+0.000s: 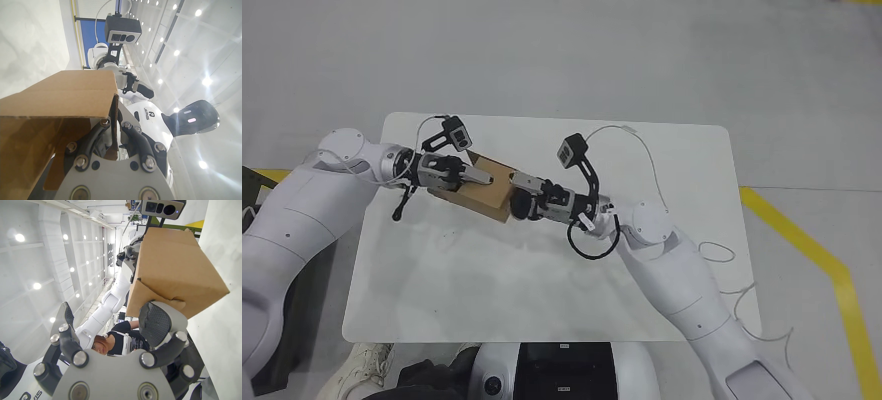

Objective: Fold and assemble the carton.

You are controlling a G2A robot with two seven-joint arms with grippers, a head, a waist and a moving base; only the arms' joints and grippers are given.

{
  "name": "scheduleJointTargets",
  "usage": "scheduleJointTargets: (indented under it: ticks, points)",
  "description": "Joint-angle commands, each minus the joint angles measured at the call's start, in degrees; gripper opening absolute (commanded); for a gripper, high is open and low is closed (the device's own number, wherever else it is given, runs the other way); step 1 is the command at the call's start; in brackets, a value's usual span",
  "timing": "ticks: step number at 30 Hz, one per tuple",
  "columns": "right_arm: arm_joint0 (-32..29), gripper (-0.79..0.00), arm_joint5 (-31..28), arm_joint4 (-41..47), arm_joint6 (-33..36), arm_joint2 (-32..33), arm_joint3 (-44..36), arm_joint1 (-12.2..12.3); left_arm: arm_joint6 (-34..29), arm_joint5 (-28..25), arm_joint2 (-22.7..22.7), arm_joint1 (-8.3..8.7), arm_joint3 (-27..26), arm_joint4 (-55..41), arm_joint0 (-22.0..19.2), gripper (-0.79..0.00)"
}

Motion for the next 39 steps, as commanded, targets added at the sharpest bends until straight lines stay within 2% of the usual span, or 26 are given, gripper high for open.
scheduleJointTargets:
  ticks: [1,18,30,39]
  points:
    - [-0.1,0.000,-0.4,-0.1,0.3,0.2,0.0,0.1,0.0,0.3,0.1,0.13,-0.2,-0.3,-0.3,-0.785]
    - [0.0,0.000,-1.2,1.1,2.1,0.0,0.0,0.4,0.0,0.7,3.0,0.88,0.3,0.7,-3.3,-0.785]
    - [-4.7,0.000,-1.1,0.6,1.5,6.4,-6.9,2.3,0.0,-0.8,4.3,1.01,2.6,1.2,-4.7,-0.785]
    - [-1.9,0.000,1.1,-0.9,0.8,4.2,-6.9,2.1,0.0,-1.8,6.3,0.36,3.0,4.5,-5.7,-0.785]
